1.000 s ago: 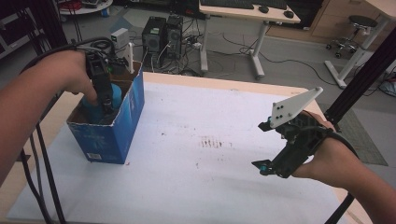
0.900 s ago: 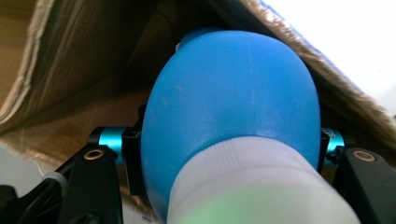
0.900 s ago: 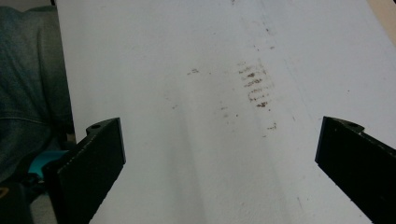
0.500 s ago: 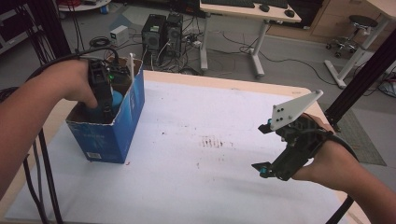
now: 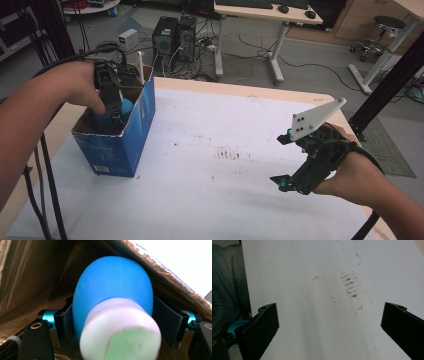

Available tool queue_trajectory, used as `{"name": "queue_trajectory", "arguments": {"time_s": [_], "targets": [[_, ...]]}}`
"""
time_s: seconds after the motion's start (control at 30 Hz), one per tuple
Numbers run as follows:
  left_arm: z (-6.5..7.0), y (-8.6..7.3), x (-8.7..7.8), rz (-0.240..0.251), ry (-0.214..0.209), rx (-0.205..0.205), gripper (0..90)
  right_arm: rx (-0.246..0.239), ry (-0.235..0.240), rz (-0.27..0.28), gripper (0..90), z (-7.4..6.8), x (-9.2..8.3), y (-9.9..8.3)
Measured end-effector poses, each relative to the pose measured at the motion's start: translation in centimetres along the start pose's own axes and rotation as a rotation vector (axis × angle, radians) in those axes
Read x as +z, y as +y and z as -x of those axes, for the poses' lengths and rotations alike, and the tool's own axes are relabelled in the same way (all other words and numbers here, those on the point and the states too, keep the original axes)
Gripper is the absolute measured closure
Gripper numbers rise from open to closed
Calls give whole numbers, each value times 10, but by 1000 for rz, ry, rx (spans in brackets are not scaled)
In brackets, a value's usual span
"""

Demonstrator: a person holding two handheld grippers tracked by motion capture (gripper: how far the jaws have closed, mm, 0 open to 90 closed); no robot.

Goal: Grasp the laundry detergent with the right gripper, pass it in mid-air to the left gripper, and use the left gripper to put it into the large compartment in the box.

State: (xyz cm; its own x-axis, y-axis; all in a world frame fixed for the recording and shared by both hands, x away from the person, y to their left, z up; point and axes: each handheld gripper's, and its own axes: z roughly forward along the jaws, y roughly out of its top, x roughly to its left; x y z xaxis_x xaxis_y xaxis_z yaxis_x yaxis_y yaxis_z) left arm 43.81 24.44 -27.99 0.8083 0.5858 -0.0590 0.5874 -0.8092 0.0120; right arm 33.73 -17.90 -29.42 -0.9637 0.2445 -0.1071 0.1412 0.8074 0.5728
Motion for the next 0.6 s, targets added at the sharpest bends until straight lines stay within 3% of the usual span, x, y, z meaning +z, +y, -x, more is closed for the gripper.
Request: {"name": "queue_trajectory", "arguments": {"time_s": [0.3, 0.6], "targets": [[1, -2, -15, 5, 8, -21, 230, -5, 4, 13, 6, 0, -4, -2], [14, 0, -51, 15, 60, -14, 166, 5, -10, 27, 6, 3, -13, -3]]}}
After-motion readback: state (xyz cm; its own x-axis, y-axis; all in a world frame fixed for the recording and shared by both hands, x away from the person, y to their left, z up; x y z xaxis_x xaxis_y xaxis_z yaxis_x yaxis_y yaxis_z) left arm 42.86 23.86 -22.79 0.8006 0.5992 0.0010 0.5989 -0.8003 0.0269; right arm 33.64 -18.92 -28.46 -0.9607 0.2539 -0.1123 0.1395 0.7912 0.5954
